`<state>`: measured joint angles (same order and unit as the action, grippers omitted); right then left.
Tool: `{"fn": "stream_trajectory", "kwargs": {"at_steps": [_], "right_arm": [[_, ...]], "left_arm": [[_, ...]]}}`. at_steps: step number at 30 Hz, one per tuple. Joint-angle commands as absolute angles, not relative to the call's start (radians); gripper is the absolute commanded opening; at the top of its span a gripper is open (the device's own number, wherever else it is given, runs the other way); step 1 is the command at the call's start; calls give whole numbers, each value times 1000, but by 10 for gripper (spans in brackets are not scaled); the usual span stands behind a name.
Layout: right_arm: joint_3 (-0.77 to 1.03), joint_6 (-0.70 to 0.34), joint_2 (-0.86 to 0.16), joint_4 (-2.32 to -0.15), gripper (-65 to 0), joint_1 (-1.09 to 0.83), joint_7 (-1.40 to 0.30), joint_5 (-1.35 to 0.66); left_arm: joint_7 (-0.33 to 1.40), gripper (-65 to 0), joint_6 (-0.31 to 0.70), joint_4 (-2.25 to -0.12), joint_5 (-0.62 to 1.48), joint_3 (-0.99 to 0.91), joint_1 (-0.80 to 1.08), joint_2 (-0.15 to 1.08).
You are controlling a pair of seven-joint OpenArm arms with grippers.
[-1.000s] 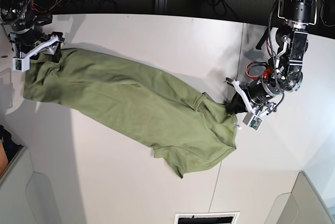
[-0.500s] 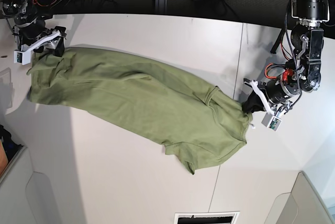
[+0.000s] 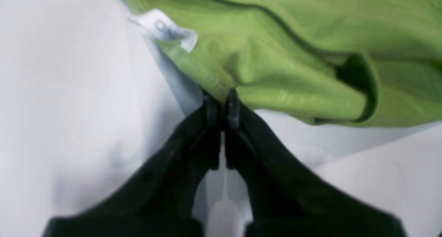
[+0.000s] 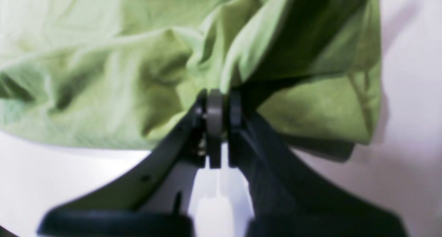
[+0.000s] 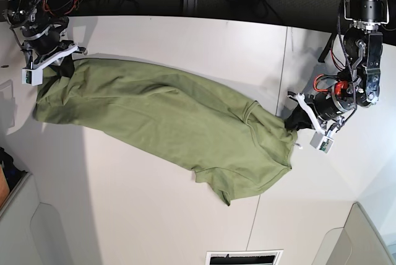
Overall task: Layout the t-shirt on the table in an organized manner, then fold the t-shirt properly
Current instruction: 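Release with the left gripper and regrasp the shirt edge nearby, then pull the shirt taut between both grippers and lay it flat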
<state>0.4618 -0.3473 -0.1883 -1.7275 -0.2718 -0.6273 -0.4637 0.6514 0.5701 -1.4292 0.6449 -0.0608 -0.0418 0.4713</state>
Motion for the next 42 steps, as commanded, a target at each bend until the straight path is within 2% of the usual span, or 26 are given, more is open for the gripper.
{"fn": "stream_trajectory", "kwargs": {"at_steps": [1, 4, 10, 14, 17, 22, 30, 34, 39, 40, 41, 42], "right_arm": [[467, -385, -205, -1746, -650, -264, -614, -483], [486, -444, -207, -1785, -650, -274, -659, -527], [635, -498, -208, -1980, -650, -321, -663, -686], [754, -496, -239, -2070, -650, -321, -663, -724], [791, -494, -276, -2070, -650, -304, -662, -720], [777, -494, -325, -2013, -650, -220, -662, -704], [634, -493, -337, -1702, -650, -13, -626, -607], [614, -493, -336, -1615, -650, 85, -625, -598], [597, -493, -336, -1466, -650, 239, -607, -536], [589, -493, -336, -1429, -650, 263, -601, -530], [579, -493, -335, -1390, -548, 288, -600, -531], [567, -494, -335, -1355, -414, 307, -600, -531]], "left_arm": [[643, -650, 604, -1464, 682, -91, -59, 488], [686, -650, 647, -1556, 735, -172, -18, 488], [776, -650, 647, -1885, 850, -364, 143, 539], [776, -650, 566, -2081, 864, -506, 191, 574], [751, -650, 542, -2105, 863, -548, 182, 600], [699, -650, 542, -1987, 808, -434, 114, 610], [620, -650, 542, -1553, 691, -104, -215, 609], [573, -650, 542, -1406, 686, -49, -350, 601], [538, -650, 543, -1210, 651, -43, -496, 514], [538, -603, 543, -1167, 651, -38, -519, 495], [537, -511, 543, -1124, 651, -34, -538, 476], [534, -414, 543, -1082, 651, -29, -554, 458]]}}
